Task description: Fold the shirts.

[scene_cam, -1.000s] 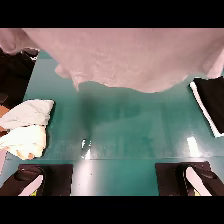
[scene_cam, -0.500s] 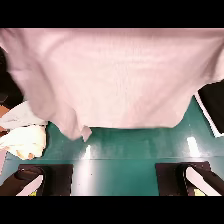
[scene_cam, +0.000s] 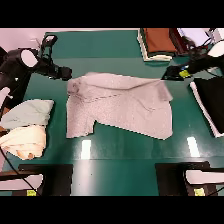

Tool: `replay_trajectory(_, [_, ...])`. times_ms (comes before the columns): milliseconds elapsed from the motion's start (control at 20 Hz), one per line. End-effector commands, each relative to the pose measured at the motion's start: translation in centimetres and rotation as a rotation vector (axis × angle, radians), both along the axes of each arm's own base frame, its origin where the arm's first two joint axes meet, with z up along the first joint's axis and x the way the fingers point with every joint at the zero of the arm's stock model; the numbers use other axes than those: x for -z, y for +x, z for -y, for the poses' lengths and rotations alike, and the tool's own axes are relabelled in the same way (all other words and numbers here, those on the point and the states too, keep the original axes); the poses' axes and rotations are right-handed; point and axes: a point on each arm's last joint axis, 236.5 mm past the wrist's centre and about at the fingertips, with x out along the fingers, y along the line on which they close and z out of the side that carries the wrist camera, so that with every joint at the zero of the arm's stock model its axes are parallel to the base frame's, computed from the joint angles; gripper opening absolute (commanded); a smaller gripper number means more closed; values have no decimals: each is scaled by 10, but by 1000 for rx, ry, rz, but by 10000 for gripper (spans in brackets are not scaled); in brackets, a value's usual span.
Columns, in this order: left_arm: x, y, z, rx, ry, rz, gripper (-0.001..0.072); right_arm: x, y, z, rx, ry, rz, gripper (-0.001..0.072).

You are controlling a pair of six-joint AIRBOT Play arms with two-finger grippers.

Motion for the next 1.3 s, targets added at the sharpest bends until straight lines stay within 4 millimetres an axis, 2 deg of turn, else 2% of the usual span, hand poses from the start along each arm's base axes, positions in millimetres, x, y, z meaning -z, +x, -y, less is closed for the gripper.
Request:
replay_trajectory(0, [25, 3, -40, -115, -37, -97, 395, 8, 19, -14, 2, 95, -31, 379])
replay_trajectory(50, [28, -8, -54, -134, -58, -159, 395, -1, 17, -16, -11, 124, -29, 378])
replay_trajectory(150, [39, -29, -69, -126, -106, -252, 396, -13, 6, -17, -26, 148, -20, 378])
replay_trajectory(300, [69, -50, -74, -143, -170, -341, 396, -13, -14, -16, -11, 144, -2, 378])
replay_trajectory(550, [132, -75, -58, -159, -244, -430, 396, -5, -45, -17, 13, 144, -9, 378])
replay_trajectory(750, [154, -78, -45, -175, -286, -468, 396, -5, -57, -18, 13, 144, -12, 377])
replay_trajectory(950, [155, -78, -16, -115, -276, -466, 394, -11, -59, -19, 10, 144, 1, 377])
replay_trajectory(1000, [153, -79, -12, -101, -276, -470, 276, -11, -63, -15, 8, 136, -7, 378])
replay_trajectory(1050, [148, -80, -11, -91, -279, -476, 29, -11, -69, -12, 11, 135, -19, 378])
replay_trajectory(1150, [131, -75, -12, -68, -276, -457, 20, -1, -88, 1, 47, 139, -63, 375])
replay_trajectory(1250, [103, -67, -11, -13, -260, -390, 20, 28, -127, 26, 138, 109, -174, 367])
